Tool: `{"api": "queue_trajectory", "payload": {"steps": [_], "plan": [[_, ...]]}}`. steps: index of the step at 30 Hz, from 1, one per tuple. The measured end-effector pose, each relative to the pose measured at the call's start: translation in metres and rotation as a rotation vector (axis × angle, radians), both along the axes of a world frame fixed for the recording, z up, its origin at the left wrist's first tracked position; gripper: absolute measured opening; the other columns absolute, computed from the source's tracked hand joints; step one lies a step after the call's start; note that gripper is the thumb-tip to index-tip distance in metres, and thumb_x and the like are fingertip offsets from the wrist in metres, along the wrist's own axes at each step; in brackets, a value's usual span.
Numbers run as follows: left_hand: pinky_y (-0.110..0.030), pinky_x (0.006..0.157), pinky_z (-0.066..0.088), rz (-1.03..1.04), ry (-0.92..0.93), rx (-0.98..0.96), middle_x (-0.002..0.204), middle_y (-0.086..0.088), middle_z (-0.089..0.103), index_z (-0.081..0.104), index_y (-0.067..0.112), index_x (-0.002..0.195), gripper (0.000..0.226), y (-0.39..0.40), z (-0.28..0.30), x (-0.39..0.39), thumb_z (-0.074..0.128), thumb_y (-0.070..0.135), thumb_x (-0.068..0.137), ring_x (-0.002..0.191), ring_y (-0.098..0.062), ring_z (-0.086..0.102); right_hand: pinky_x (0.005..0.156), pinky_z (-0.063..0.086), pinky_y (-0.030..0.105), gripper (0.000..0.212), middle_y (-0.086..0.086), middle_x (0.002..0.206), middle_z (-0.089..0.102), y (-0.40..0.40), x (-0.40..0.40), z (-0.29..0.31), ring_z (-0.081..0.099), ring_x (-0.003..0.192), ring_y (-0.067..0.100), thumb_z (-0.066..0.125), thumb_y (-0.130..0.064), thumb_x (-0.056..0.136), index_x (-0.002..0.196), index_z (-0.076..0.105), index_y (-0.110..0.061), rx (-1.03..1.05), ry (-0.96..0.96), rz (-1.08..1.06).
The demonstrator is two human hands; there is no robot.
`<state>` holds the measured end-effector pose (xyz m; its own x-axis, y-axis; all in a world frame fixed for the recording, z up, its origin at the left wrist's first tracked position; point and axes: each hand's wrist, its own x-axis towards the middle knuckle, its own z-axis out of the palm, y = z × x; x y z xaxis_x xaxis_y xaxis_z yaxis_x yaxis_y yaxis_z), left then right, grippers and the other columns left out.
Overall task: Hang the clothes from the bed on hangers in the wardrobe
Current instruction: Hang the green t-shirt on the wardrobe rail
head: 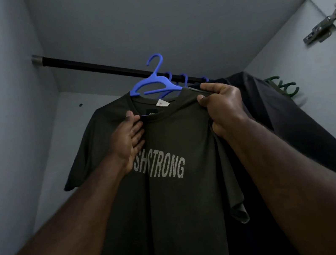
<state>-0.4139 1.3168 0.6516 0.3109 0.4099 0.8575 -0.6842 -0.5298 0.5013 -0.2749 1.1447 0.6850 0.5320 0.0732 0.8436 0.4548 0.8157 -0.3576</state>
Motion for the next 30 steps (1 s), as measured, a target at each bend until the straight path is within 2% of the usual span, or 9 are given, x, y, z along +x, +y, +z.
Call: {"api": "queue_trajectory", "payload": {"steps": [10, 13, 17, 19, 23, 25, 27, 29, 30], "plan": [[-0.042, 0.114, 0.034, 0.043, 0.01, 0.014, 0.155, -0.007, 0.043, 0.046, 0.022, 0.147, 0.059, 0.009, 0.016, 0.014, 0.042, 0.056, 0.1, 0.142, -0.023, 0.041, 0.086, 0.061, 0.036, 0.037, 0.004, 0.11, 0.069, 0.021, 0.004, 0.03, 0.068, 0.099, 0.019, 0.072, 0.0, 0.085, 0.119, 0.07, -0.015, -0.024, 0.053, -0.134], [-0.042, 0.114, 0.033, 0.064, 0.026, 0.029, 0.155, -0.008, 0.043, 0.044, 0.021, 0.148, 0.06, 0.014, 0.021, 0.015, 0.042, 0.056, 0.099, 0.142, -0.024, 0.041, 0.088, 0.059, 0.031, 0.036, -0.002, 0.108, 0.067, 0.029, 0.001, 0.041, 0.065, 0.096, 0.013, 0.072, -0.003, 0.087, 0.12, 0.07, -0.016, -0.038, 0.046, -0.174], [-0.044, 0.116, 0.033, 0.093, 0.05, 0.042, 0.155, -0.008, 0.042, 0.043, 0.021, 0.149, 0.062, 0.021, 0.028, 0.015, 0.042, 0.057, 0.099, 0.142, -0.023, 0.041, 0.088, 0.057, 0.027, 0.036, 0.0, 0.112, 0.068, 0.042, -0.002, 0.054, 0.065, 0.098, 0.014, 0.072, -0.003, 0.086, 0.12, 0.07, -0.015, -0.054, 0.052, -0.224], [-0.044, 0.116, 0.033, 0.1, 0.057, 0.044, 0.155, -0.008, 0.043, 0.042, 0.021, 0.15, 0.062, 0.025, 0.033, 0.015, 0.043, 0.057, 0.099, 0.142, -0.023, 0.041, 0.085, 0.058, 0.026, 0.035, 0.001, 0.113, 0.069, 0.045, -0.003, 0.062, 0.066, 0.097, 0.015, 0.071, -0.001, 0.086, 0.118, 0.07, -0.015, -0.069, 0.057, -0.246], [-0.044, 0.116, 0.033, 0.11, 0.07, 0.04, 0.155, -0.007, 0.043, 0.042, 0.021, 0.149, 0.061, 0.03, 0.036, 0.017, 0.044, 0.056, 0.1, 0.142, -0.022, 0.042, 0.06, 0.049, 0.017, 0.026, 0.002, 0.111, 0.066, 0.049, -0.003, 0.071, 0.06, 0.084, 0.01, 0.065, 0.003, 0.089, 0.107, 0.071, -0.015, -0.132, 0.046, -0.303], [-0.043, 0.116, 0.034, 0.12, 0.083, 0.037, 0.155, -0.007, 0.043, 0.043, 0.022, 0.149, 0.06, 0.032, 0.034, 0.018, 0.043, 0.057, 0.1, 0.142, -0.022, 0.042, 0.056, 0.047, 0.017, 0.026, 0.003, 0.113, 0.066, 0.049, -0.002, 0.071, 0.058, 0.081, 0.009, 0.066, 0.003, 0.089, 0.109, 0.07, -0.013, -0.177, 0.04, -0.308], [-0.044, 0.116, 0.034, 0.128, 0.084, 0.041, 0.155, -0.006, 0.044, 0.044, 0.023, 0.148, 0.059, 0.033, 0.029, 0.019, 0.043, 0.056, 0.1, 0.141, -0.022, 0.042, 0.071, 0.056, 0.024, 0.038, 0.005, 0.12, 0.065, 0.047, 0.001, 0.067, 0.061, 0.094, 0.015, 0.07, 0.001, 0.088, 0.123, 0.066, -0.013, -0.232, 0.029, -0.289], [-0.044, 0.116, 0.033, 0.13, 0.078, 0.052, 0.154, -0.006, 0.044, 0.045, 0.022, 0.148, 0.058, 0.03, 0.024, 0.021, 0.042, 0.055, 0.101, 0.14, -0.021, 0.043, 0.09, 0.058, 0.034, 0.047, 0.006, 0.123, 0.063, 0.042, 0.005, 0.06, 0.062, 0.106, 0.02, 0.075, -0.004, 0.086, 0.13, 0.062, -0.014, -0.269, 0.014, -0.284], [-0.045, 0.117, 0.033, 0.133, 0.072, 0.055, 0.154, -0.006, 0.045, 0.045, 0.022, 0.148, 0.057, 0.027, 0.021, 0.022, 0.042, 0.055, 0.101, 0.14, -0.021, 0.044, 0.092, 0.058, 0.038, 0.051, 0.006, 0.123, 0.064, 0.038, 0.007, 0.056, 0.063, 0.108, 0.021, 0.077, -0.007, 0.084, 0.131, 0.061, -0.014, -0.27, -0.001, -0.283]]}}
